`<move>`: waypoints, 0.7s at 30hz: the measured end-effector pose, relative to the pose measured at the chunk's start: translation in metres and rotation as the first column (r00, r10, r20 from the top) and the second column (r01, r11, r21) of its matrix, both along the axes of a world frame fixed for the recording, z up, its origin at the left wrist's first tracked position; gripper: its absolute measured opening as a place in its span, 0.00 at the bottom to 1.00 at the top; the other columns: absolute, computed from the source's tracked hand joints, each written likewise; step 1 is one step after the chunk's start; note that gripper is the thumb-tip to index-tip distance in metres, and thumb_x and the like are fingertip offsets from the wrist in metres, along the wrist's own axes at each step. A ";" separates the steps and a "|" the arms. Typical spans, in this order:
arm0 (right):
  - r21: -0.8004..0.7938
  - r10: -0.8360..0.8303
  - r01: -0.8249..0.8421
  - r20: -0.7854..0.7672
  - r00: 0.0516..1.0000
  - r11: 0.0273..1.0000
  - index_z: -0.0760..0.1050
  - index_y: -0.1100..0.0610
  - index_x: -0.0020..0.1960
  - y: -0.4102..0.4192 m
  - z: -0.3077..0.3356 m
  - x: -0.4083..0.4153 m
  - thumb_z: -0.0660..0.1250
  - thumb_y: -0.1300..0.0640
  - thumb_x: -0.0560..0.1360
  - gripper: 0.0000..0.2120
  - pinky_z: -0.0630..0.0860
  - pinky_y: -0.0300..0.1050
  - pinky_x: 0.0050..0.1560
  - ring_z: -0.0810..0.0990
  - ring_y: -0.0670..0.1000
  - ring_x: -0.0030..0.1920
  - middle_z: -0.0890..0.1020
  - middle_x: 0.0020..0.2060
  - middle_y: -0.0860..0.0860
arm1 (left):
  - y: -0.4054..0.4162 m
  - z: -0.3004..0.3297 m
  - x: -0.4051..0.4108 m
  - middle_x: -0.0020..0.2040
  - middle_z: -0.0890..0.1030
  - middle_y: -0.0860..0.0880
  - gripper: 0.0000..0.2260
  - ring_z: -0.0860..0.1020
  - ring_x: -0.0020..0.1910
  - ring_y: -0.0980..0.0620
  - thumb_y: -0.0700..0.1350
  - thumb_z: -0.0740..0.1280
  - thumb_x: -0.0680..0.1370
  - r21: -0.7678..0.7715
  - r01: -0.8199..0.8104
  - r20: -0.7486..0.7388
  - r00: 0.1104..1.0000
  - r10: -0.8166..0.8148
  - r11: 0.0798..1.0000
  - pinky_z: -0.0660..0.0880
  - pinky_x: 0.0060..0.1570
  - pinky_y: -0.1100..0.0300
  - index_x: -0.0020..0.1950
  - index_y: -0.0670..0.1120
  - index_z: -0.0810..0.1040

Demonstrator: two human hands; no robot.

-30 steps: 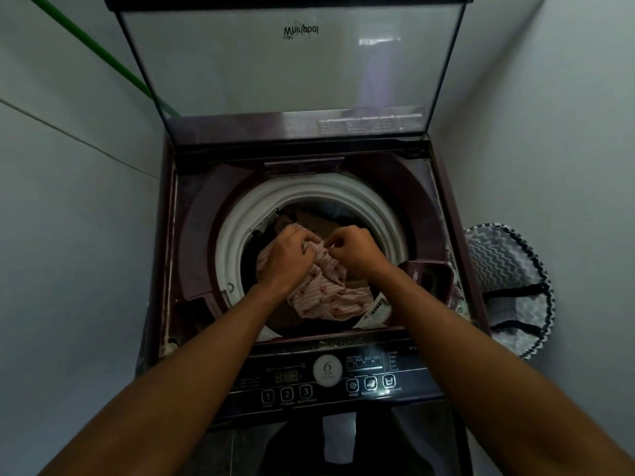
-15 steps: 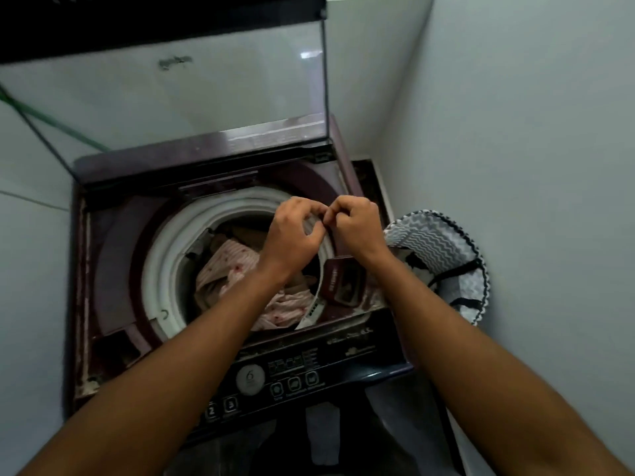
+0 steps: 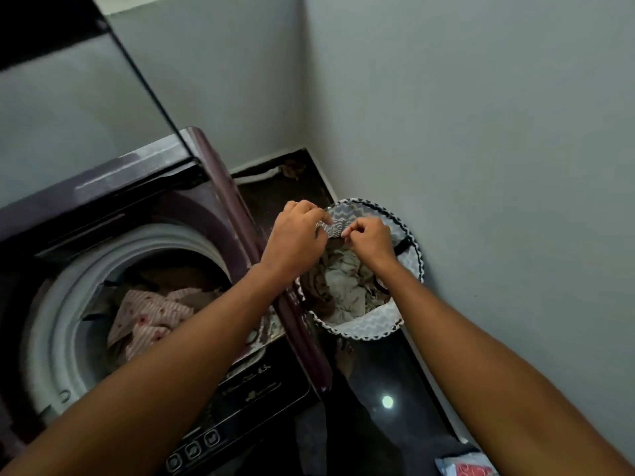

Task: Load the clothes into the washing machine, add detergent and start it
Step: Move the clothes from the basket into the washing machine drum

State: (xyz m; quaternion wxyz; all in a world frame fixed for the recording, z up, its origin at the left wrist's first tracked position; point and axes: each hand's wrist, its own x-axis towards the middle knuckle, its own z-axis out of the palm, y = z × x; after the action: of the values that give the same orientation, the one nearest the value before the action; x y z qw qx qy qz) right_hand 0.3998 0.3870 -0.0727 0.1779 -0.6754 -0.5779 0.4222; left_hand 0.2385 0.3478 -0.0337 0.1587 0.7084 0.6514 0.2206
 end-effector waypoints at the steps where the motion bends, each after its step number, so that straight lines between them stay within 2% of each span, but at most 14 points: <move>1: -0.037 -0.015 0.015 0.006 1.000 0.999 0.82 0.56 0.37 0.004 -0.009 0.010 0.62 0.67 0.72 0.13 0.79 0.48 0.39 0.82 0.54 0.37 0.84 0.34 0.52 | 0.007 -0.006 0.008 0.52 0.80 0.49 0.10 0.73 0.53 0.46 0.40 0.66 0.74 -0.072 0.003 -0.006 1.000 -0.004 0.997 0.74 0.55 0.50 0.52 0.48 0.83; 4: -0.135 -0.038 0.039 0.011 0.999 0.990 0.79 0.53 0.35 0.014 -0.040 0.034 0.61 0.67 0.74 0.15 0.80 0.50 0.38 0.82 0.55 0.35 0.83 0.33 0.52 | 0.027 -0.032 0.026 0.56 0.79 0.47 0.11 0.74 0.57 0.46 0.41 0.65 0.75 -0.345 0.017 0.031 1.000 -0.007 0.938 0.74 0.58 0.51 0.56 0.48 0.82; 6: -0.201 -0.044 0.046 0.017 0.999 0.978 0.78 0.51 0.34 0.020 -0.064 0.044 0.62 0.65 0.75 0.15 0.82 0.53 0.40 0.83 0.54 0.35 0.83 0.34 0.52 | 0.040 -0.052 0.034 0.55 0.80 0.46 0.12 0.77 0.56 0.47 0.41 0.65 0.75 -0.517 0.026 0.045 0.999 -0.003 0.855 0.73 0.54 0.57 0.57 0.46 0.82; 9: -0.292 -0.029 0.033 0.018 0.999 0.956 0.78 0.50 0.35 0.026 -0.105 0.047 0.62 0.62 0.77 0.15 0.81 0.50 0.41 0.83 0.54 0.39 0.84 0.38 0.51 | 0.051 -0.089 0.046 0.56 0.81 0.46 0.12 0.77 0.50 0.50 0.41 0.66 0.77 -0.695 0.017 0.034 0.999 0.009 0.719 0.70 0.47 0.61 0.60 0.45 0.81; 12: -0.368 -0.004 0.005 0.003 1.000 0.930 0.77 0.54 0.34 0.027 -0.143 0.039 0.62 0.62 0.78 0.15 0.78 0.50 0.42 0.81 0.55 0.42 0.83 0.41 0.52 | 0.054 -0.130 0.053 0.60 0.80 0.44 0.13 0.77 0.57 0.46 0.44 0.66 0.77 -0.780 -0.045 -0.030 0.999 0.034 0.624 0.74 0.55 0.56 0.60 0.44 0.80; 15: -0.459 0.068 -0.060 0.001 0.998 0.886 0.81 0.63 0.43 0.023 -0.192 0.025 0.63 0.60 0.77 0.10 0.80 0.54 0.46 0.80 0.58 0.41 0.83 0.41 0.57 | 0.053 -0.183 0.056 0.65 0.76 0.41 0.21 0.75 0.63 0.40 0.51 0.66 0.76 -0.840 -0.163 -0.143 0.987 0.079 0.518 0.73 0.61 0.53 0.66 0.43 0.76; 18: -0.551 0.064 -0.090 -0.066 0.996 0.830 0.82 0.62 0.54 0.014 -0.239 0.006 0.63 0.59 0.78 0.12 0.76 0.49 0.54 0.81 0.60 0.54 0.83 0.53 0.60 | 0.051 -0.255 0.056 0.69 0.71 0.38 0.34 0.72 0.67 0.36 0.63 0.60 0.72 -0.833 -0.292 -0.281 0.955 0.095 0.470 0.70 0.66 0.46 0.73 0.46 0.69; 21: -0.640 -0.023 -0.068 -0.133 0.991 0.766 0.76 0.64 0.66 0.007 -0.266 -0.003 0.62 0.59 0.80 0.16 0.72 0.45 0.60 0.77 0.60 0.63 0.79 0.62 0.62 | 0.048 -0.295 0.059 0.71 0.69 0.39 0.34 0.70 0.69 0.37 0.62 0.58 0.75 -0.841 -0.321 -0.307 0.946 0.103 0.436 0.68 0.68 0.45 0.75 0.43 0.65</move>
State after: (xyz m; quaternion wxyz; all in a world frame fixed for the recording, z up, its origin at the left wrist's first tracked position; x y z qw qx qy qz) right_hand 0.3973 0.3945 -0.3385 -0.0309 -0.6589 -0.3933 0.6405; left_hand 0.2979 0.3959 -0.3289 0.4022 0.4550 0.7676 -0.2051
